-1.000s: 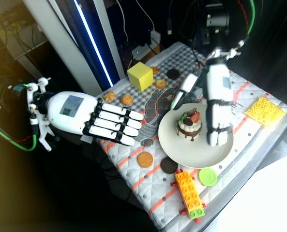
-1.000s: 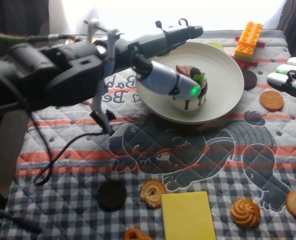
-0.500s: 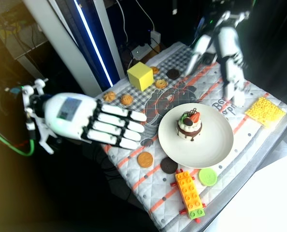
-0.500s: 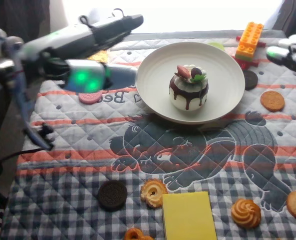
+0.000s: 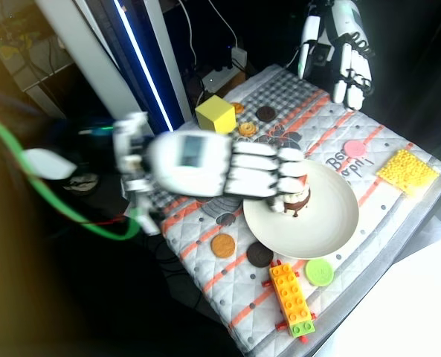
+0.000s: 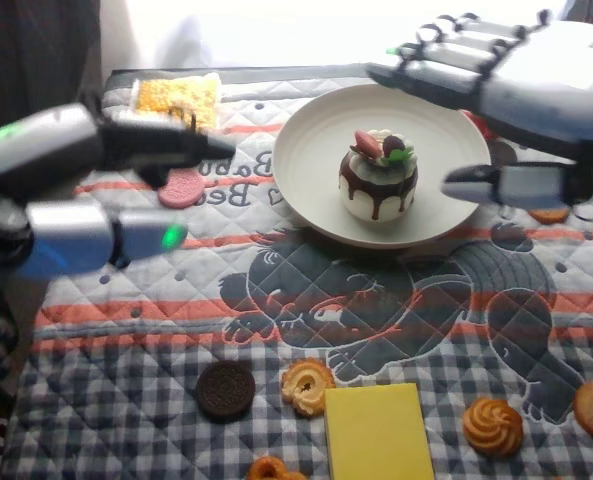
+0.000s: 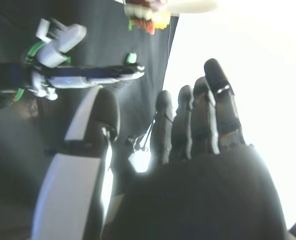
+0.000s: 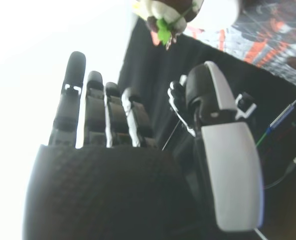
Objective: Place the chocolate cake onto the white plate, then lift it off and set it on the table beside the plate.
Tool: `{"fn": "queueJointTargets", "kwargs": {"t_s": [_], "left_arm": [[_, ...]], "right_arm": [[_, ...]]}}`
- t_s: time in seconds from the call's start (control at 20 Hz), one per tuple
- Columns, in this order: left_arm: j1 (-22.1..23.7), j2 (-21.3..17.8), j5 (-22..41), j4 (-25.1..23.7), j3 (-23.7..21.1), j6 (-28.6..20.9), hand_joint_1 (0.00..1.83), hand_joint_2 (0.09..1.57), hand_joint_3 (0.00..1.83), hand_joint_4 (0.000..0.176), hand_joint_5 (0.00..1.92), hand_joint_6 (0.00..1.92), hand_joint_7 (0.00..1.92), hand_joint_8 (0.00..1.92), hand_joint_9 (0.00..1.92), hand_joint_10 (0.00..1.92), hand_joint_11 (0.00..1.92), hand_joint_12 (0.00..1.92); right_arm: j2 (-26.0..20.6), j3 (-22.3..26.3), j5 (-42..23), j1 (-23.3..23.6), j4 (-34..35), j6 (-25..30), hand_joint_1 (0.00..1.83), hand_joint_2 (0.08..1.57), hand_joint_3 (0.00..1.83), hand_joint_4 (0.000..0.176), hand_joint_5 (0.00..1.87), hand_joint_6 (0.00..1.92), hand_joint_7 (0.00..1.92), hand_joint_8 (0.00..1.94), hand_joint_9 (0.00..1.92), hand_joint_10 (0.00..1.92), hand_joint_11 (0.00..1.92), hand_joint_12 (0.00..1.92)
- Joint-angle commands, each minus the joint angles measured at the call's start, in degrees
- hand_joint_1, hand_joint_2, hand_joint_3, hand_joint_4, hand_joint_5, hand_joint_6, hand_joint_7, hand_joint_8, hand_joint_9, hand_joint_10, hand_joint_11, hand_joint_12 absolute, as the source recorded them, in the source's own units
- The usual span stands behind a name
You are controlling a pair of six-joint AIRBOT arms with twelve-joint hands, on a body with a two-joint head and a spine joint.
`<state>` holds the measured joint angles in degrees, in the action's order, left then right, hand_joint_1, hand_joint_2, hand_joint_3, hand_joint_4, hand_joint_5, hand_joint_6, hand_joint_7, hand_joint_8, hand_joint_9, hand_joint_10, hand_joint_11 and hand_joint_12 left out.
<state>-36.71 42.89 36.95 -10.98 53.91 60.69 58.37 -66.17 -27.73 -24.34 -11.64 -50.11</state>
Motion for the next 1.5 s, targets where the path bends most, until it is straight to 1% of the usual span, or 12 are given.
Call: {"fn": "queueJointTargets", "kwargs": {"t_s": [0.0,0.15,0.55,0.7,0.75,0.8,0.9,1.05,1.1,1.15,1.25,1.45], "left_arm": [[0.3,-0.7,7.4,1.1,-0.2,-0.3,0.74,1.32,0.0,0.0,0.39,0.4,0.46,0.15,0.31,0.53,0.0,1.47],[0.3,-0.8,7.6,-0.5,-0.9,-0.3,0.78,1.3,0.0,0.0,0.46,0.37,0.51,0.08,0.38,0.64,0.06,1.56],[0.6,-0.2,7.7,-0.8,-0.9,-0.3,0.77,1.31,0.0,0.0,0.31,0.56,0.48,0.0,0.24,0.88,0.1,1.56],[0.5,0.1,7.6,-0.8,-0.8,-0.3,0.69,1.35,0.0,0.0,0.29,0.53,0.44,0.0,0.24,0.73,0.07,1.49],[0.5,0.2,7.6,-0.8,-0.8,-0.3,0.69,1.36,0.0,0.0,0.31,0.51,0.45,0.0,0.26,0.69,0.08,1.48],[0.5,0.2,7.6,-0.8,-0.8,-0.3,0.66,1.37,0.0,0.0,0.33,0.46,0.45,0.0,0.29,0.66,0.12,1.47],[0.4,0.2,7.6,-0.6,-0.8,-0.4,0.66,1.37,0.0,0.0,0.36,0.41,0.46,0.0,0.33,0.58,0.11,1.48],[0.2,0.2,7.7,-0.3,-0.8,-0.4,0.7,1.35,0.0,0.0,0.39,0.42,0.49,0.01,0.32,0.75,0.14,1.52],[0.2,0.2,7.7,-0.3,-0.8,-0.4,0.73,1.34,0.0,0.0,0.4,0.42,0.49,0.0,0.31,0.77,0.15,1.52],[0.2,0.2,7.8,-0.3,-0.8,-0.4,0.76,1.33,0.0,0.0,0.4,0.44,0.49,0.0,0.32,0.76,0.16,1.5],[0.2,0.3,7.9,-0.3,-0.8,-0.4,0.72,1.33,0.0,0.0,0.37,0.43,0.46,0.0,0.3,0.74,0.17,1.51],[-0.4,0.2,8.0,0.7,-0.8,-0.4,0.8,1.32,0.0,0.0,0.39,0.42,0.48,0.01,0.28,0.95,0.29,1.54]], "right_arm": [[0.1,-0.7,-3.9,0.9,0.6,0.0,0.83,1.21,0.0,0.009,0.0,0.0,0.0,0.0,0.04,0.1,0.0,1.27],[3.5,-3.3,-1.1,1.3,0.6,0.0,1.03,1.19,0.0,0.003,0.03,0.01,0.0,0.0,0.13,0.15,0.0,1.43],[10.6,-9.5,4.8,1.9,1.6,0.0,1.01,1.12,0.0,0.0,0.07,0.0,0.06,0.0,0.07,0.05,0.0,0.85],[12.0,-10.6,5.6,2.0,1.7,0.0,1.11,1.11,0.0,0.0,0.21,0.03,0.27,0.03,0.32,0.12,0.0,1.29],[12.0,-10.6,5.6,2.0,1.7,0.0,1.12,1.13,0.0,0.0,0.36,0.09,0.45,0.08,0.47,0.21,0.01,1.47],[12.0,-10.5,5.6,2.0,1.7,0.0,1.13,1.23,0.01,0.0,0.59,1.18,0.7,1.09,0.57,0.91,0.29,1.71],[12.0,-10.2,5.5,2.1,1.7,0.0,1.18,1.23,0.0,0.0,0.75,1.24,0.81,1.42,0.73,1.56,0.64,1.9],[10.6,-9.0,3.6,3.0,1.9,0.0,1.18,1.28,0.01,0.0,0.67,1.24,0.71,1.71,0.73,1.89,0.81,1.92],[9.3,-8.0,1.9,3.2,2.1,0.0,1.18,1.3,0.01,0.0,0.64,1.27,0.68,1.75,0.66,1.91,0.75,1.92],[8.1,-7.1,0.4,3.2,2.4,0.0,1.13,1.34,0.0,0.0,0.68,1.48,0.46,1.72,0.14,1.65,0.15,1.92],[5.1,-4.5,-3.0,3.2,2.6,0.2,1.13,1.29,0.0,0.0,0.75,1.4,0.6,1.55,0.35,1.58,0.23,1.92],[-2.4,2.0,-9.7,1.1,2.4,1.3,1.12,1.31,0.0,0.0,0.71,1.47,0.56,1.61,0.3,1.7,0.26,1.92]]}}
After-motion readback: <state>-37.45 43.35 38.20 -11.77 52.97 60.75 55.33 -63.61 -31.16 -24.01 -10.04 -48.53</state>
